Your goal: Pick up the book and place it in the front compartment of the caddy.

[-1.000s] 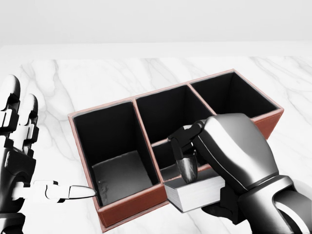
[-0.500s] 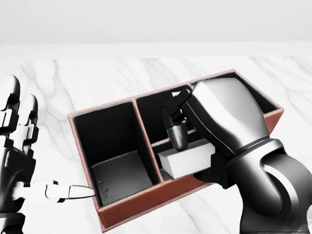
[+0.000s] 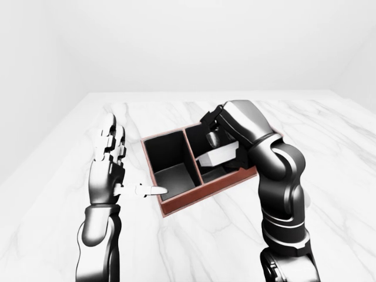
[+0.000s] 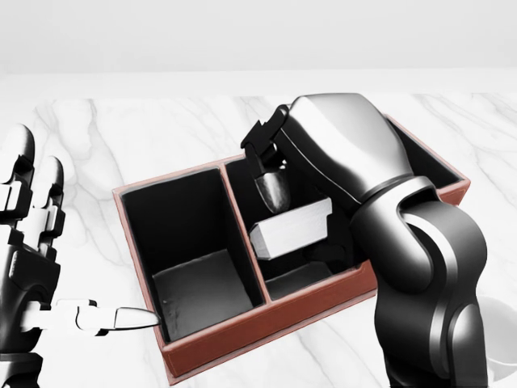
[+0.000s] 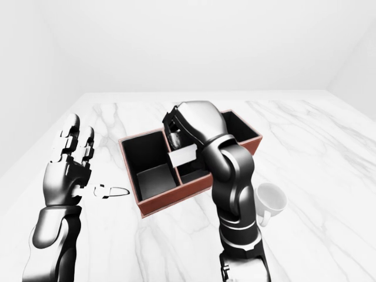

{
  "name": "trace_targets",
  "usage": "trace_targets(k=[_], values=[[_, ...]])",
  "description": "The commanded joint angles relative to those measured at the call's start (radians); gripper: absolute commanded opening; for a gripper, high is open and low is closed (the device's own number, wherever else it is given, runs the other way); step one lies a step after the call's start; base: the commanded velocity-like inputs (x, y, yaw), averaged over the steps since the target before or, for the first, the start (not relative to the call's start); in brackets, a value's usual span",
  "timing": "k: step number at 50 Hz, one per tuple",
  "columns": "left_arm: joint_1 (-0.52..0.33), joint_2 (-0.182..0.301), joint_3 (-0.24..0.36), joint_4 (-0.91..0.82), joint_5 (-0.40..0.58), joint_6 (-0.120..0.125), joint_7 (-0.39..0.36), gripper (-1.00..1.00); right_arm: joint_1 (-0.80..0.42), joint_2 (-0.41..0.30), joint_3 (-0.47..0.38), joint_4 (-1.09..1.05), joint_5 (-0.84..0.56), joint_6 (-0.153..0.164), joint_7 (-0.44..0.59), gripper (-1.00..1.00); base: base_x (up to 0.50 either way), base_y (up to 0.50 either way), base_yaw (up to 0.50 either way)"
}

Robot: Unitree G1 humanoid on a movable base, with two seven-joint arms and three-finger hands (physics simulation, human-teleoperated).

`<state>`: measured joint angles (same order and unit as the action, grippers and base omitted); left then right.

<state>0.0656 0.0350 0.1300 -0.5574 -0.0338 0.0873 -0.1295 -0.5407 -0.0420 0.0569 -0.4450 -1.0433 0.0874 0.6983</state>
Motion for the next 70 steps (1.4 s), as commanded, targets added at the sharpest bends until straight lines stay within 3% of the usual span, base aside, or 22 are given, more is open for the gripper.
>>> trace_targets(k=[1,70], values=[[0.003,-0.001,-0.004,0.0,0.003,0.0,0.0,1.0,-0.052,-0.005,-0.007,0.046,-0.002,0.0,0.0,-1.0,0.0,0.0,0.0],[0.007,-0.003,-0.017,0.014,0.017,0.0,0.001,1.0,-0.243,-0.037,-0.021,0.339,0.052,0.0,-0.067,-1.0,0.0,0.0,0.0]])
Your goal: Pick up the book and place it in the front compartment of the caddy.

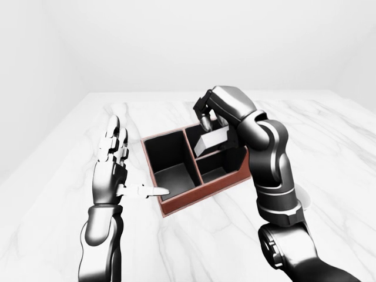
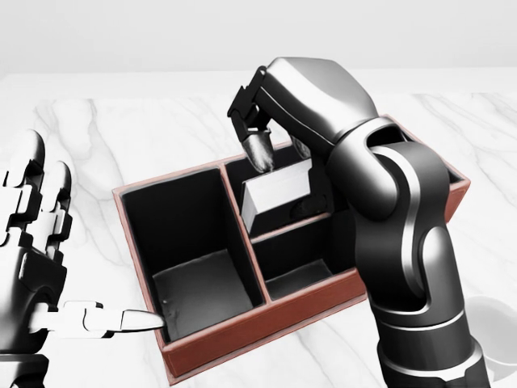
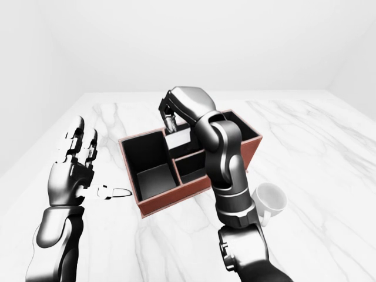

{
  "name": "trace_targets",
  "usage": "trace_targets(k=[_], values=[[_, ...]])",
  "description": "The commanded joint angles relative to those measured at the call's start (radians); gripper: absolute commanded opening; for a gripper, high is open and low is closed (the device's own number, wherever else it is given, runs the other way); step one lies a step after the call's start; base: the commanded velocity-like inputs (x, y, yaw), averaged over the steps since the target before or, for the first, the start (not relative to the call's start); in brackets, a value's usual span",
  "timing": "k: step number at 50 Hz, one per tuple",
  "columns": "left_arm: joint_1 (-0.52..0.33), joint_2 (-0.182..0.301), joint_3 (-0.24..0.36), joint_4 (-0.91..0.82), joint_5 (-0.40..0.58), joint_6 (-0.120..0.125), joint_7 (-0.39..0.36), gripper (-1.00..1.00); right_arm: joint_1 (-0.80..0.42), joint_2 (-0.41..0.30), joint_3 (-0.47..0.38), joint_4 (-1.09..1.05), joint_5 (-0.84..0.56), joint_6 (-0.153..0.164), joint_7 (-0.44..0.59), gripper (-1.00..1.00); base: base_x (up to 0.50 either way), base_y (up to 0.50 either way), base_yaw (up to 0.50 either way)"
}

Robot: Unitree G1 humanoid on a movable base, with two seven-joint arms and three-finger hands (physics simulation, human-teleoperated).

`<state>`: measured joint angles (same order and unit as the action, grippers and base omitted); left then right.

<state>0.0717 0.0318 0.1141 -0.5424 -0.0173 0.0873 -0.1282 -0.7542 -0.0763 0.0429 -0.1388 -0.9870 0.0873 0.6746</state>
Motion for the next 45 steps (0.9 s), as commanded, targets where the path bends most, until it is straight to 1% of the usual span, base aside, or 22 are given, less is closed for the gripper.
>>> trace_targets(k=[1,12,27,45], values=[[0.0,0.0,0.0,-0.002,0.001,0.0,-0.001,1.0,-0.032,-0.006,-0.006,0.041,-0.008,0.0,-0.052,-1.0,0.0,0.0,0.0],[0.003,-0.001,-0.005,0.002,0.003,0.0,-0.001,1.0,-0.051,-0.005,-0.009,0.102,-0.001,0.0,-0.093,-1.0,0.0,0.0,0.0],[0.005,-0.002,-0.008,0.005,0.005,0.0,-0.001,1.0,-0.073,-0.005,-0.007,0.148,0.008,0.0,-0.116,-1.0,0.0,0.0,0.0],[0.005,-0.002,-0.008,0.008,0.008,0.0,0.0,1.0,-0.109,-0.027,-0.017,0.265,0.038,0.0,-0.184,-1.0,0.0,0.0,0.0]])
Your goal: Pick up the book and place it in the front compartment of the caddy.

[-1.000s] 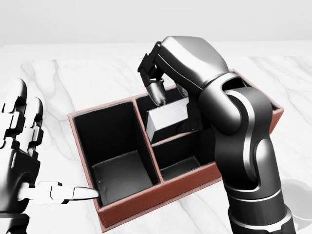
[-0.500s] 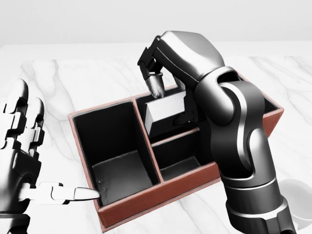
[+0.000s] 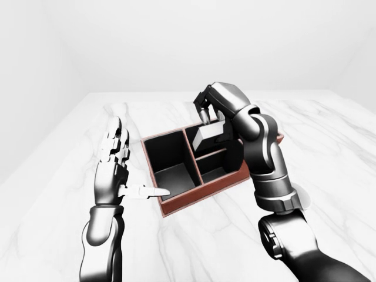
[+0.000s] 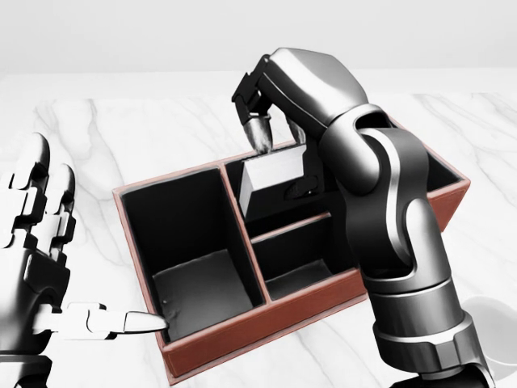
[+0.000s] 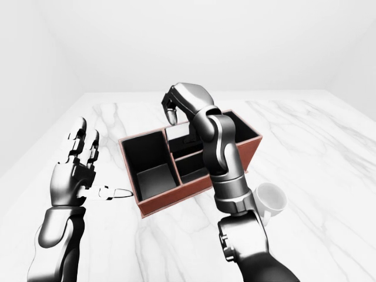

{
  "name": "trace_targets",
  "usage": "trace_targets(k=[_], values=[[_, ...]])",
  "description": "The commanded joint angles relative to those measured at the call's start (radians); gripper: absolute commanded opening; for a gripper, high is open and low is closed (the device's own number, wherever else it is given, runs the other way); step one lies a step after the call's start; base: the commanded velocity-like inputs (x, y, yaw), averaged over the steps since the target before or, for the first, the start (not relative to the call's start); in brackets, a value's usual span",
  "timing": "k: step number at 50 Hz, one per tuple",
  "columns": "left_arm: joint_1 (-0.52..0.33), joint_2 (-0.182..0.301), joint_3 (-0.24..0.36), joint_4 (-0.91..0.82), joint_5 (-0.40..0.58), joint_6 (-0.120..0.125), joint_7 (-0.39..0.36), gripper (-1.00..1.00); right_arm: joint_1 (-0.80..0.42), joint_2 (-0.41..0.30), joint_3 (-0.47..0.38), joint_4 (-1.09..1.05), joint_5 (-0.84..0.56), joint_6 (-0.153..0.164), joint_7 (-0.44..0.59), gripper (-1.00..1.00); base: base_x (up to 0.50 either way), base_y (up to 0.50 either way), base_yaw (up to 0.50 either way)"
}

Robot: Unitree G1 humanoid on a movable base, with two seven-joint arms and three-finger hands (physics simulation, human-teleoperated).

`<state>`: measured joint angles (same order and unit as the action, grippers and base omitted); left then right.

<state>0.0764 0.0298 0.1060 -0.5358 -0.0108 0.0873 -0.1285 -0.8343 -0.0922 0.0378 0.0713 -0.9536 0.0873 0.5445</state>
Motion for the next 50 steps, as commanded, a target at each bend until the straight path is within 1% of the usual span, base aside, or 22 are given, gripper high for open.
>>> trace_targets(k=[1,10,32,38,50], values=[[0.0,0.0,0.0,0.001,0.001,0.0,0.0,1.0,-0.03,-0.012,-0.012,0.059,0.006,0.0,-0.056,-1.0,0.0,0.0,0.0],[0.004,-0.001,-0.002,-0.003,0.002,0.0,0.0,1.0,-0.053,-0.015,-0.01,0.114,0.009,0.0,-0.094,-1.0,0.0,0.0,0.0],[-0.003,0.001,0.006,-0.009,-0.001,0.0,0.0,1.0,-0.097,0.007,0.002,0.164,-0.002,0.0,-0.112,-1.0,0.0,0.0,0.0],[-0.004,0.001,0.006,-0.009,-0.002,0.0,0.0,1.0,-0.107,0.004,0.0,0.218,0.006,0.0,-0.14,-1.0,0.0,0.0,0.0],[0.0,0.001,-0.001,-0.001,0.006,0.0,-0.001,1.0,-0.127,-0.006,-0.005,0.264,0.018,0.0,-0.156,-1.0,0.0,0.0,0.0]])
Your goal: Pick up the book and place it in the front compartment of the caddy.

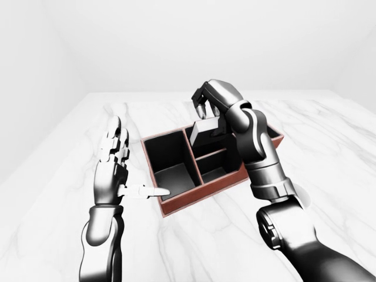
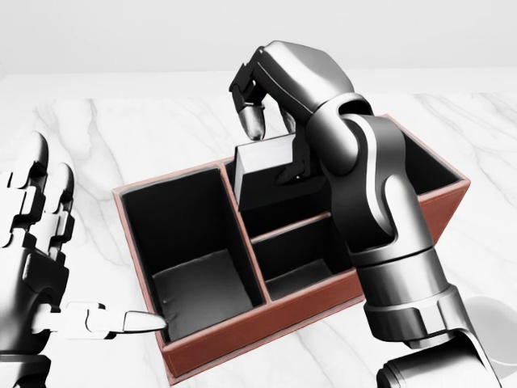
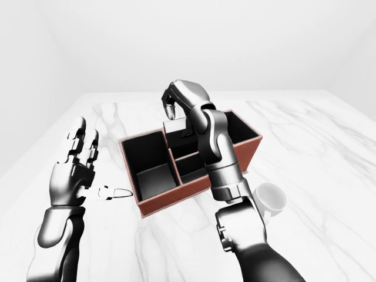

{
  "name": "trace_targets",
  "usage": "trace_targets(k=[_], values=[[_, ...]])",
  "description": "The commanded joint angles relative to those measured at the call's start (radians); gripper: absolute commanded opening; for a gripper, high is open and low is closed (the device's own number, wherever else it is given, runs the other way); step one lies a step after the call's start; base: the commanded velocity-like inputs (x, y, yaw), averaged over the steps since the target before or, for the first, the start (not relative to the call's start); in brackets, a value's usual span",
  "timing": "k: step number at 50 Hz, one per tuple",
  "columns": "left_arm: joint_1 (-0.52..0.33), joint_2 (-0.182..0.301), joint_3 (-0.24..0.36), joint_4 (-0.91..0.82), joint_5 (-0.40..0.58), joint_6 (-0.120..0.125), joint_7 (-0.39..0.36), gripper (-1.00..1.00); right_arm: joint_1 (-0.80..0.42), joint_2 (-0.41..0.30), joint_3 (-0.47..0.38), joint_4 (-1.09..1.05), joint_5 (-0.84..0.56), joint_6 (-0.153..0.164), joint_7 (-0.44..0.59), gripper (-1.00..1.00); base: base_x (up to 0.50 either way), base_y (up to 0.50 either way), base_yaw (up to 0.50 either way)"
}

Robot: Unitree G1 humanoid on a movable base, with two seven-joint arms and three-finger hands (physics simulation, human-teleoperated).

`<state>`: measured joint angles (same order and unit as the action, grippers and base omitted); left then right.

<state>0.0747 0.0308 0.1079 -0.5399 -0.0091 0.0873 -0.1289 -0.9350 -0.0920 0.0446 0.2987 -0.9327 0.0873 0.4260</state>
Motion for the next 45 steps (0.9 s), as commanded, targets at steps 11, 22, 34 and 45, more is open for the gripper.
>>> trace_targets(k=[11,22,34,45], values=[[0.003,-0.001,-0.005,0.011,0.008,0.0,0.001,1.0,-0.051,-0.024,-0.016,0.115,0.007,0.0,-0.077,-1.0,0.0,0.0,0.0],[0.003,-0.002,-0.005,0.012,0.008,0.0,0.001,1.0,-0.065,-0.031,-0.017,0.163,0.016,0.0,-0.101,-1.0,0.0,0.0,0.0],[0.004,-0.001,-0.003,0.006,0.006,0.0,0.0,1.0,-0.087,-0.029,-0.013,0.215,0.022,0.0,-0.12,-1.0,0.0,0.0,0.0],[0.003,-0.001,-0.003,0.002,0.007,0.0,0.0,1.0,-0.104,-0.019,-0.008,0.287,0.027,0.0,-0.158,-1.0,0.0,0.0,0.0]])
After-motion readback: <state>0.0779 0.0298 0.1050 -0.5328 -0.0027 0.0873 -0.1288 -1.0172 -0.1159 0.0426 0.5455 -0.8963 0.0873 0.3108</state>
